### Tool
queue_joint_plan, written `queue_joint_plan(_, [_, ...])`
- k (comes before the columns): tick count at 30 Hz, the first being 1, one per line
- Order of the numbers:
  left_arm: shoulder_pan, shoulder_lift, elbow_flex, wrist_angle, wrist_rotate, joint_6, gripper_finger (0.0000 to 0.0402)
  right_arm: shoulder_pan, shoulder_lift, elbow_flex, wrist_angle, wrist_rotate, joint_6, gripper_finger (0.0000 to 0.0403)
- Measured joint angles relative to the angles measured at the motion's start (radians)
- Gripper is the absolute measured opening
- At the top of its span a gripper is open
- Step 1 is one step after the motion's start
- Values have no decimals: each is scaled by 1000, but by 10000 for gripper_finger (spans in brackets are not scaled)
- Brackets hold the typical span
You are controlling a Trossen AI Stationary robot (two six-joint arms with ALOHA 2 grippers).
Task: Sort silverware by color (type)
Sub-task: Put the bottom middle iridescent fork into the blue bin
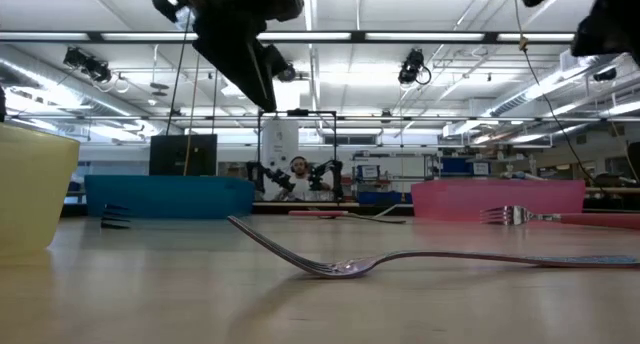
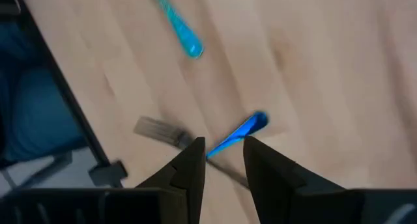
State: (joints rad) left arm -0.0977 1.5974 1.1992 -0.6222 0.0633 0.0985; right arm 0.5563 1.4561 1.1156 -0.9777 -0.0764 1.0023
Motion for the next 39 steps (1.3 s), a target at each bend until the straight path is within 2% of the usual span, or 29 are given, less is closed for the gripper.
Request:
queue_joint_plan(8, [-99, 0, 0, 4, -1, -134, 110, 64, 139, -1, 34, -23, 16, 113])
queue_joint_plan(13, [-149, 0, 0, 31, -1, -206, 110, 48, 203, -1, 122, -22, -129, 113])
queue_joint_plan(23, [-194, 0, 0, 98, -8, -246, 110, -30, 304, 0, 464, 8, -484, 113])
queue_joint_plan(33, [-192, 0, 0, 141, -68, -277, 110, -88, 326, 0, 629, 50, -638, 114])
queue_joint_plan(39, [-178, 0, 0, 130, -90, -346, 110, -95, 340, 1, 731, 88, -742, 114])
